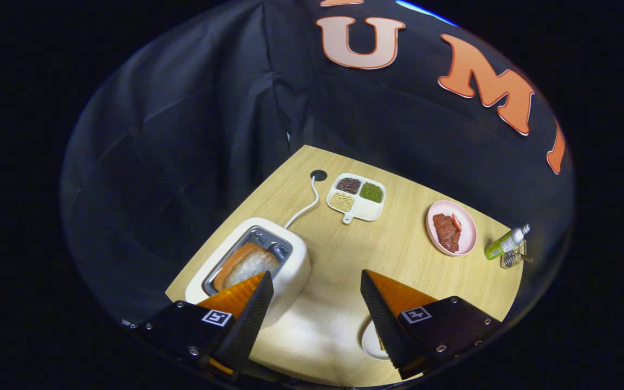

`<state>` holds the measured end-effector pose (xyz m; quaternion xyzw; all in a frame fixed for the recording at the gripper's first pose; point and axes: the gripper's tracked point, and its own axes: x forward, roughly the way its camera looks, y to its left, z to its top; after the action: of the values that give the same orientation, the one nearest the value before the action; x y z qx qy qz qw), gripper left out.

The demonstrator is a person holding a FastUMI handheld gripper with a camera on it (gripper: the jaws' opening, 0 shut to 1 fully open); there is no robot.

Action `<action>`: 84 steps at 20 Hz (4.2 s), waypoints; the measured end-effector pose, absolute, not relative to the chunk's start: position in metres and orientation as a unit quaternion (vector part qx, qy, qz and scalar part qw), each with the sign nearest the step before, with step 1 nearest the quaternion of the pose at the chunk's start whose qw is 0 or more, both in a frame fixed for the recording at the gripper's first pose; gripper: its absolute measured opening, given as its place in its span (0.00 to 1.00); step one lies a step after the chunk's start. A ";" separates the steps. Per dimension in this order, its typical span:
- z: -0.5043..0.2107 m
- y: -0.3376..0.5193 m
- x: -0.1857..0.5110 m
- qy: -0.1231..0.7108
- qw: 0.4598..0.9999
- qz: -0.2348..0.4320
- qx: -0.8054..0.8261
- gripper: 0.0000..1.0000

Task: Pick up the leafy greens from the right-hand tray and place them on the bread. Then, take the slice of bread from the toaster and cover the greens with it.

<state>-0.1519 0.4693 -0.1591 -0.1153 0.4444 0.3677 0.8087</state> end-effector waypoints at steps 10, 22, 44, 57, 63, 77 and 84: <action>-0.185 0.538 -0.183 0.534 0.765 0.332 -0.137 0.90; -0.231 0.531 -0.189 0.591 0.740 0.252 -0.199 0.45; -0.122 0.434 -0.141 0.571 0.771 0.275 0.063 0.10; -0.165 0.281 -0.109 0.556 0.751 0.301 0.188 0.09; -0.190 0.246 -0.107 0.556 0.716 0.328 0.266 0.09; -0.281 0.230 -0.117 0.556 0.670 0.381 0.309 0.09; -0.316 0.237 -0.112 0.550 0.658 0.395 0.330 0.09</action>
<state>-0.1121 0.2373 -0.3160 0.3302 0.5500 0.3947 0.6579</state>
